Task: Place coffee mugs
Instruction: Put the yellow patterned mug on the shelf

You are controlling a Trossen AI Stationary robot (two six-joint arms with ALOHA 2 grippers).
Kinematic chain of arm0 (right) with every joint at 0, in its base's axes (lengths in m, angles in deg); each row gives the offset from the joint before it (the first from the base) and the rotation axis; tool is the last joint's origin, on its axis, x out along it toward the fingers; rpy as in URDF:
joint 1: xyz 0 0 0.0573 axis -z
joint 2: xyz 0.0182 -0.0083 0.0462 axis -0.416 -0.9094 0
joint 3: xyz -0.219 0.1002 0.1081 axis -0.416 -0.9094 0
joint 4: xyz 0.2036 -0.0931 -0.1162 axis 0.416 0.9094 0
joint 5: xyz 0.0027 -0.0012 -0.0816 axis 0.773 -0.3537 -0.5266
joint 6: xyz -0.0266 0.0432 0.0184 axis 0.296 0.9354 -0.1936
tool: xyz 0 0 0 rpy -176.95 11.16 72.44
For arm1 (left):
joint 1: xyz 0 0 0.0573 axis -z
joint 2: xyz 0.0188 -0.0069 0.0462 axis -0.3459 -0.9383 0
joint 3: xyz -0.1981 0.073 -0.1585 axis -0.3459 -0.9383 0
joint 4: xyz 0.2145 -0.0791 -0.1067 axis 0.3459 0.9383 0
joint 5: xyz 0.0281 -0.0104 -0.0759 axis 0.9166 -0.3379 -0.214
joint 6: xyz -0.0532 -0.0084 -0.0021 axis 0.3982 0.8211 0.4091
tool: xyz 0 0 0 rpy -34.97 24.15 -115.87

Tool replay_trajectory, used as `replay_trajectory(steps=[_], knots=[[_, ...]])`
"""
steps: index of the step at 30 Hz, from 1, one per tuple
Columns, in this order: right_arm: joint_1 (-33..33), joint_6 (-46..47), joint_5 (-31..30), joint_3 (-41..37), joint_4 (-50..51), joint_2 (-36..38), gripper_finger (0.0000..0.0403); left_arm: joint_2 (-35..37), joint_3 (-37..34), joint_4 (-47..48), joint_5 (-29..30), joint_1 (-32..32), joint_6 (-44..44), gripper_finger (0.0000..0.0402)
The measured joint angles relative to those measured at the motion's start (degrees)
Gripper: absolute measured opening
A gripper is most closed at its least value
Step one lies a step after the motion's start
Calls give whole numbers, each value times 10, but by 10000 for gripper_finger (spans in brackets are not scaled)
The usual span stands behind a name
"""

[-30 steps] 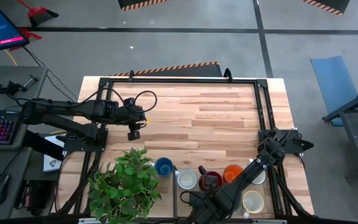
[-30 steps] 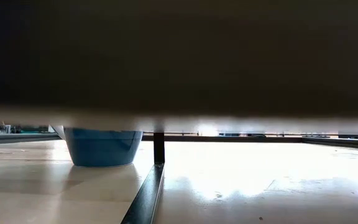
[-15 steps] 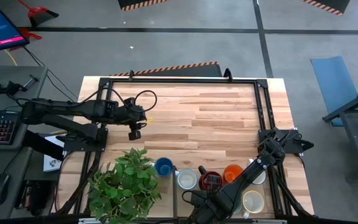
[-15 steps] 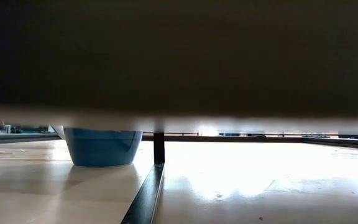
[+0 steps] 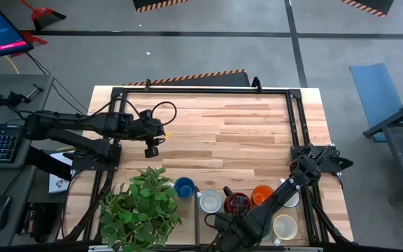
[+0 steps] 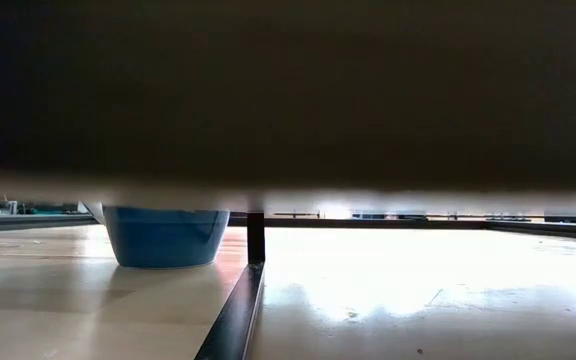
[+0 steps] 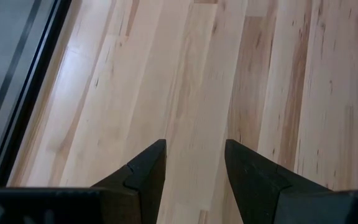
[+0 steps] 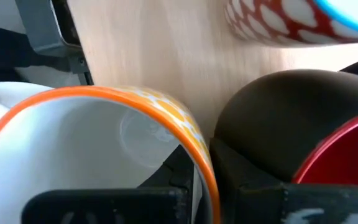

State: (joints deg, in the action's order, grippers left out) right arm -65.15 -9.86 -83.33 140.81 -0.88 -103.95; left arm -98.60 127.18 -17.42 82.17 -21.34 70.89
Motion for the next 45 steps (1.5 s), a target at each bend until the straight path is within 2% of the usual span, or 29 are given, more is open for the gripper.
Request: replay_trajectory(steps=[26,38,45], knots=[[16,-2,15,0,-7,1,21,0,0,0,0,0,0,154],[15,15,22,0,-12,1,79,0,0,0,0,0,0,154],[16,20,20,3,-7,1,85,0,0,0,0,0,0,154]])
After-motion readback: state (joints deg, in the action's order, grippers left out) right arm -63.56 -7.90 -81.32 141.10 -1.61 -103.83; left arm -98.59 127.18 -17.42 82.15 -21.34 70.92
